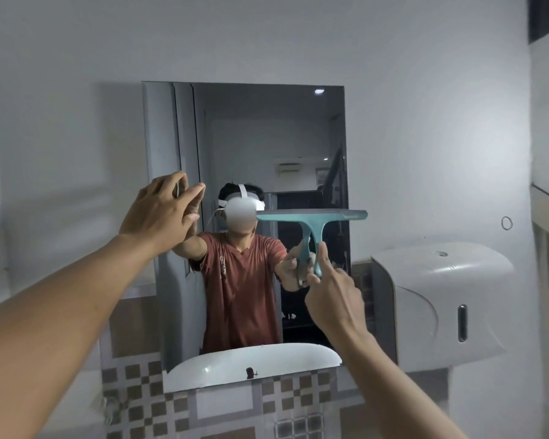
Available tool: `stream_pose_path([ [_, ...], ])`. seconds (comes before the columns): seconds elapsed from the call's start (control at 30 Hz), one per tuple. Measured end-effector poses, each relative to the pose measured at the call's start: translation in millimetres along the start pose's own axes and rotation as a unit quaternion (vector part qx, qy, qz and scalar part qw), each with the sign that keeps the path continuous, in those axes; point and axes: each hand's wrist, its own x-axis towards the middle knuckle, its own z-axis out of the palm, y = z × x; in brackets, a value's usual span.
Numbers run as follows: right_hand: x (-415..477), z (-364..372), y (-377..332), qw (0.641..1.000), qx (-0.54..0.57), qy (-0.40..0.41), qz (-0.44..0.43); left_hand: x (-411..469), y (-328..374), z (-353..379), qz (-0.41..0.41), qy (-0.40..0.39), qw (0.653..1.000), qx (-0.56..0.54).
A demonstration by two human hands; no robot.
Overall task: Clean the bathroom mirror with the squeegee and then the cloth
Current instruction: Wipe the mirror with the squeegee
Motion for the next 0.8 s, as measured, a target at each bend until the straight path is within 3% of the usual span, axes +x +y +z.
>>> stream_pose_path([
  [0.2, -28, 38, -30, 0.987, 0.139, -0.035, 0.069, 7, -11, -8, 0.016, 0.002, 1.000, 0.005],
  [0.43, -51, 77, -84, 0.940, 0.317, -0.020, 0.124, 14, -24, -10, 0.036, -0.019, 0.999, 0.008],
  [0.6, -71, 90, -119, 0.934, 0.347, -0.024, 0.086, 15, -31, -11, 0.057, -0.016, 0.998, 0.016],
  [0.8, -91, 123, -141, 0.951, 0.301, -0.052, 0.041, 15, -32, -8, 0.051, -0.023, 0.998, -0.012],
])
